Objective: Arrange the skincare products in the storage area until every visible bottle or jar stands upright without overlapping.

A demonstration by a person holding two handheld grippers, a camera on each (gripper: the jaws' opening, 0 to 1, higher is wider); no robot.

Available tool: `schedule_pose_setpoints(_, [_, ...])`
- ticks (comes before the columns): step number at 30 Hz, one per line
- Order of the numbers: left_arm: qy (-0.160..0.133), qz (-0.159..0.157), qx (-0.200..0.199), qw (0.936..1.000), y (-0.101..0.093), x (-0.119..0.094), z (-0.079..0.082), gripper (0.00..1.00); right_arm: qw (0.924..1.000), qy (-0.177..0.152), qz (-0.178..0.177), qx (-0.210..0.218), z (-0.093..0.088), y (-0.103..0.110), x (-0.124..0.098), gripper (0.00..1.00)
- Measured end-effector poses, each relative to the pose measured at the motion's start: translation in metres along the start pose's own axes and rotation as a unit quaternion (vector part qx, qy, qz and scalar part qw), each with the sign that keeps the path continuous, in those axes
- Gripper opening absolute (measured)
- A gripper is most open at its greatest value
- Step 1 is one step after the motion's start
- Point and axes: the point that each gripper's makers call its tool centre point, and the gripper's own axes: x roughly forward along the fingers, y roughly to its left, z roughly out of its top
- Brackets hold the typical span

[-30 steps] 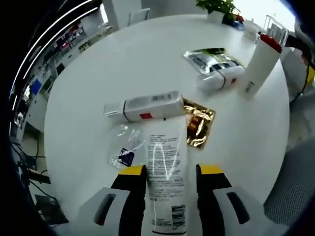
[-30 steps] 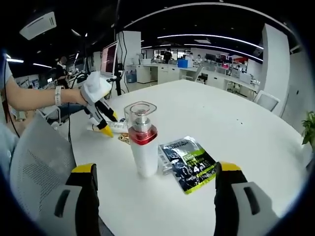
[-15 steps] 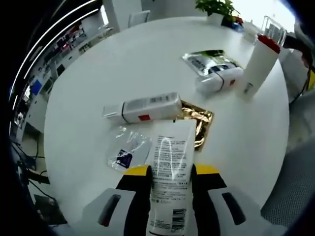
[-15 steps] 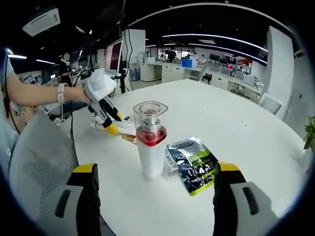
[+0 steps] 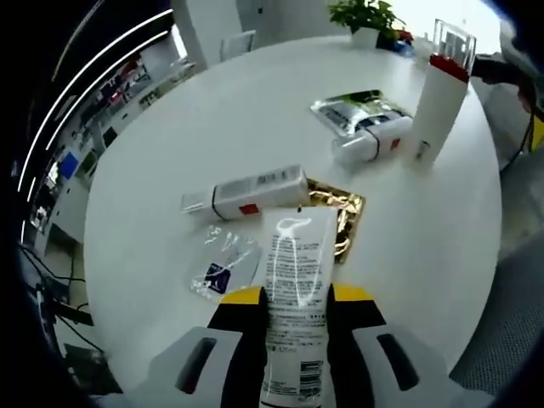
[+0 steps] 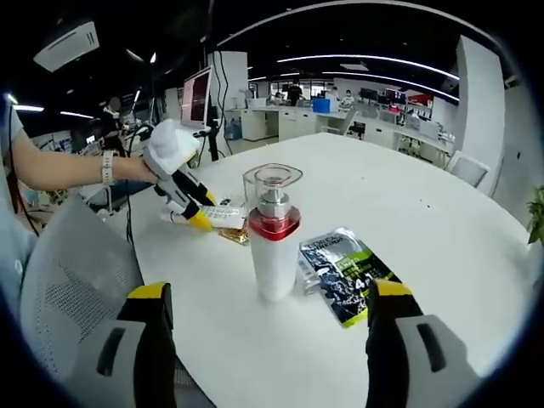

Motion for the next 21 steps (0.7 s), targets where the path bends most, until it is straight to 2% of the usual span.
schedule_pose_setpoints(1, [-0.009,-0.011,-0.02,0.9997,-0.004,-0.001,0.001,0.2,1.0,0.001,0.0,0.001,-0.001,0.0,0.0,0.95])
schedule_pose_setpoints(5, [-0.02,-0.013,-0.018,0.9996,-0.007,-0.006,0.001,0.19,0.9999,-0.005,-0.002,0.015,0.0,0.001,-0.002,0.94])
schedule_pose_setpoints(9, [-0.053,-0.026,-0.044,0.9973,-0.015,-0.014,0.008,0.19,0.9997,-0.013,-0.002,0.023,0.003,0.002,-0.004,0.93])
schedule_pose_setpoints(14, [-0.07,-0.036,-0.042,0.9961,-0.026,-0.025,0.013,0.19,0.9997,-0.014,0.002,0.021,0.003,0.007,-0.003,0.92])
schedule_pose_setpoints(18, [-0.1,-0.04,-0.037,0.9936,-0.035,-0.036,0.026,0.2,0.9995,-0.023,0.002,0.024,0.008,0.009,-0.003,0.9])
schedule_pose_setpoints(19, [-0.117,-0.042,-0.027,0.9919,-0.037,-0.04,0.033,0.2,0.9994,-0.025,0.002,0.025,0.01,0.009,-0.004,0.89])
schedule_pose_setpoints(21, [-0.118,-0.047,-0.03,0.9914,-0.042,-0.046,0.036,0.2,0.9991,-0.031,0.004,0.027,0.013,0.012,-0.005,0.88])
